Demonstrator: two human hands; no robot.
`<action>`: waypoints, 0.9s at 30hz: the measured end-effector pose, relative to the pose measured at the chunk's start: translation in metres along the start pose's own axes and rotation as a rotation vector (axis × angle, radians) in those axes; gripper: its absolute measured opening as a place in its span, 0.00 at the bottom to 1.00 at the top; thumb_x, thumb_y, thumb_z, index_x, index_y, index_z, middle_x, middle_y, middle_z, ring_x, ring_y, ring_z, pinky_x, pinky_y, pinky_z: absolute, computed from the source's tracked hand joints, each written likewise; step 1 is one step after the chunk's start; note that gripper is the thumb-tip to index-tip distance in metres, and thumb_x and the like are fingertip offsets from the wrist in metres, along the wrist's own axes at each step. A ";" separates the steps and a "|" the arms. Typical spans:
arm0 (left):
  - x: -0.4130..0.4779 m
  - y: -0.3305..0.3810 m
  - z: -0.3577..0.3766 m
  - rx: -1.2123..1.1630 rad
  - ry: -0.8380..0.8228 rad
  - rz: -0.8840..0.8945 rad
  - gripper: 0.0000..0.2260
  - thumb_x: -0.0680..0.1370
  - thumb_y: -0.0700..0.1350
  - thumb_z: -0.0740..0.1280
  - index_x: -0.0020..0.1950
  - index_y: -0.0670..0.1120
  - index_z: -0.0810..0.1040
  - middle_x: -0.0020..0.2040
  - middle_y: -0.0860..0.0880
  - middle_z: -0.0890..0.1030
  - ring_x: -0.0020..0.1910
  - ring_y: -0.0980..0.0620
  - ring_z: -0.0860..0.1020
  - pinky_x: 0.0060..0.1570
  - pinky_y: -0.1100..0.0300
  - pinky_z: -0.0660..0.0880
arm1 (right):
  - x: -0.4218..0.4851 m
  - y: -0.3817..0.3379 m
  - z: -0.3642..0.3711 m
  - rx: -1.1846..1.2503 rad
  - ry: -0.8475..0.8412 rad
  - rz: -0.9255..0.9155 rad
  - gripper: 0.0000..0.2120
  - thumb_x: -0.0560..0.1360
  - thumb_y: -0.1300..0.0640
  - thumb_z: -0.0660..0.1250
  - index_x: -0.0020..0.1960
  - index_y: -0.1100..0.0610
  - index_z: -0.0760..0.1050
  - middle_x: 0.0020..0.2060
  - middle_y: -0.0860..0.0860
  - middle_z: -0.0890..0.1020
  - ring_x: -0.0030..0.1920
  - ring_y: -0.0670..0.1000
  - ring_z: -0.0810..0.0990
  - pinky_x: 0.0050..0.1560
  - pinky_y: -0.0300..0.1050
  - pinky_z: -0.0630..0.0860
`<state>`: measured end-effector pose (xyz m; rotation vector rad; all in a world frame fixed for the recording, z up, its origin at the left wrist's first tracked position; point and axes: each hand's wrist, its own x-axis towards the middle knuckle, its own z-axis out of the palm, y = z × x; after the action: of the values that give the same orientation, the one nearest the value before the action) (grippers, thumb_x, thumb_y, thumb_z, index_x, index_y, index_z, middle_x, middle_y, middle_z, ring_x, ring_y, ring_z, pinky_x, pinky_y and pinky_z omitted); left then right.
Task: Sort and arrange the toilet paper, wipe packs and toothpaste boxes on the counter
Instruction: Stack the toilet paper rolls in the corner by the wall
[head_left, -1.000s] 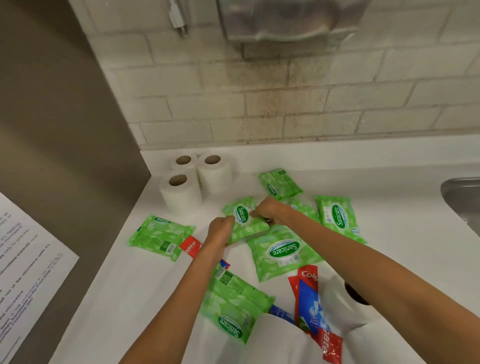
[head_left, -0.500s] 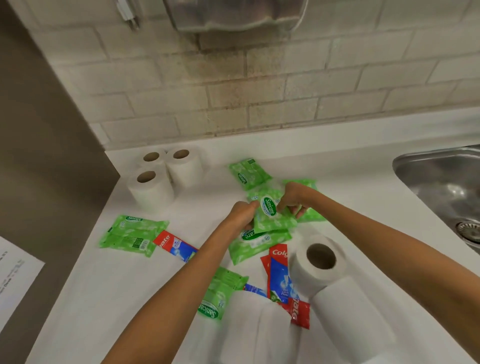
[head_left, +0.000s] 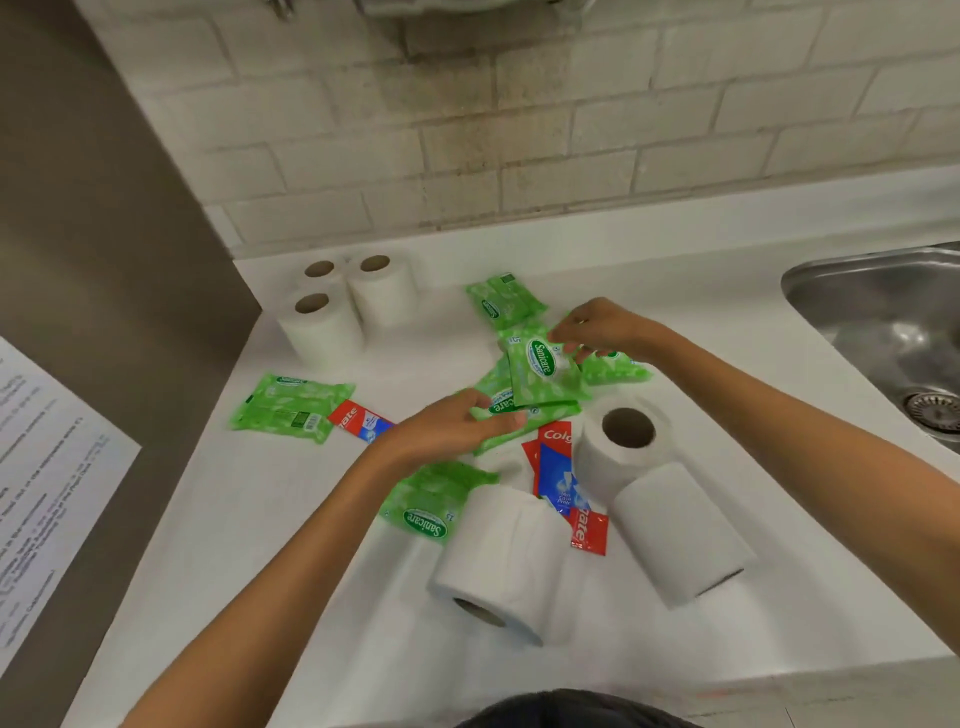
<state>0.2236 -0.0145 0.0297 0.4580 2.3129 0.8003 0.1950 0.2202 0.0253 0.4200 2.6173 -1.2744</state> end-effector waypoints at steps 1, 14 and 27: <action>-0.011 -0.005 0.004 0.020 -0.014 -0.032 0.38 0.69 0.69 0.61 0.73 0.50 0.61 0.69 0.46 0.71 0.63 0.48 0.73 0.62 0.54 0.70 | -0.005 -0.002 0.005 0.011 -0.003 -0.023 0.16 0.75 0.53 0.66 0.55 0.64 0.77 0.44 0.56 0.80 0.34 0.47 0.77 0.29 0.37 0.66; -0.060 -0.026 0.081 0.231 0.086 -0.149 0.52 0.60 0.71 0.69 0.75 0.49 0.49 0.72 0.50 0.66 0.69 0.47 0.69 0.54 0.60 0.67 | -0.046 -0.025 0.041 0.150 0.005 -0.105 0.17 0.75 0.54 0.67 0.57 0.65 0.76 0.44 0.56 0.79 0.33 0.46 0.76 0.32 0.30 0.73; -0.066 -0.035 0.031 -0.503 0.231 0.034 0.33 0.65 0.50 0.77 0.65 0.48 0.65 0.58 0.52 0.77 0.52 0.56 0.77 0.43 0.66 0.77 | -0.059 -0.038 0.038 0.310 -0.092 -0.091 0.21 0.72 0.40 0.66 0.58 0.53 0.74 0.47 0.50 0.82 0.43 0.47 0.82 0.43 0.40 0.75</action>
<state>0.2885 -0.0605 0.0188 0.1855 2.1947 1.4644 0.2396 0.1576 0.0476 0.2825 2.3924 -1.6952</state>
